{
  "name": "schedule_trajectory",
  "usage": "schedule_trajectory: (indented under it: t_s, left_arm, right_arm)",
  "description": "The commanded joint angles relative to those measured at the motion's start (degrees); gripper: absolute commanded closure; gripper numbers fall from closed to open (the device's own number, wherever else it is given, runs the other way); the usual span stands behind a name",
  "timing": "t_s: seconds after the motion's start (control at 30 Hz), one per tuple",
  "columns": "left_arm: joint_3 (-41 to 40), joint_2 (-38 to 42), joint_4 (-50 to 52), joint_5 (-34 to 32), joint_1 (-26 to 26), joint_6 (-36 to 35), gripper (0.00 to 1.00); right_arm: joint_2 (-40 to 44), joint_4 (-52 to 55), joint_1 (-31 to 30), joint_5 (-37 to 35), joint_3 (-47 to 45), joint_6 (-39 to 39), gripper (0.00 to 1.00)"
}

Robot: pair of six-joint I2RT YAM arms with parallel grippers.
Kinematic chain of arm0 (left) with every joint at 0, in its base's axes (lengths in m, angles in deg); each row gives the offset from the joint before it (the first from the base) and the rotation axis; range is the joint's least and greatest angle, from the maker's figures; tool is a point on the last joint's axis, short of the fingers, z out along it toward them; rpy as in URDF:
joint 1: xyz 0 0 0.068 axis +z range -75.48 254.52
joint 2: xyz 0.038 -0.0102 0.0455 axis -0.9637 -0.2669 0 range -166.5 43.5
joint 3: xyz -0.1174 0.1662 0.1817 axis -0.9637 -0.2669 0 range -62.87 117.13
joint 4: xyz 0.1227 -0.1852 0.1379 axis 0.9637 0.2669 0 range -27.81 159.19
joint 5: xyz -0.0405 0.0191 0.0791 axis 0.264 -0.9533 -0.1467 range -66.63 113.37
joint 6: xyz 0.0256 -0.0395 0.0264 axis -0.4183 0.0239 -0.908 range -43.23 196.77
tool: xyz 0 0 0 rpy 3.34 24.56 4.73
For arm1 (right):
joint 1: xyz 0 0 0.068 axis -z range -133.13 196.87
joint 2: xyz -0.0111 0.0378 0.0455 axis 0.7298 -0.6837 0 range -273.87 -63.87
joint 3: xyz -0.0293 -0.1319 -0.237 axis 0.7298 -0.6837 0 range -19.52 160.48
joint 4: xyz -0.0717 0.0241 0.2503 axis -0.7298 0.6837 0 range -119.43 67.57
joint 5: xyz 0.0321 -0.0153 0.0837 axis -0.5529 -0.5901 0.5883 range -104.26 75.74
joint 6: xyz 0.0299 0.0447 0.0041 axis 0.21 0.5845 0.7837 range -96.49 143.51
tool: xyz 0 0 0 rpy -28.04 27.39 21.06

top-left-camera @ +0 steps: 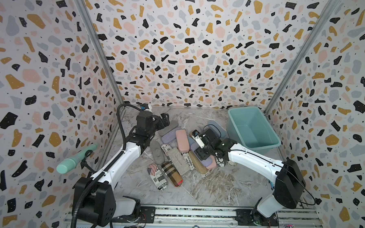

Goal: Put the glasses cases into the storage boxes
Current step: Move the storage box to the corner of the board, then pick up the glasses case.

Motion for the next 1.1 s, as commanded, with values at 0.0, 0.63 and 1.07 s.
schedule_trajectory:
  t_s: [0.0, 0.63, 1.07]
  left_arm:
    - [0.5, 0.49, -1.49, 1.74, 0.24, 0.38, 0.03]
    - [0.35, -0.14, -2.47, 4.49, 0.23, 1.16, 0.06]
    - [0.36, -0.23, -2.68, 4.84, 0.25, 1.07, 0.06]
  right_arm:
    - [0.53, 2.4, -0.62, 2.7, -0.94, 1.29, 0.21]
    - [-5.59, 0.12, -1.33, -6.08, -2.22, 3.91, 0.23]
    - [-8.42, -2.04, -0.88, -8.76, -2.24, 3.82, 0.33]
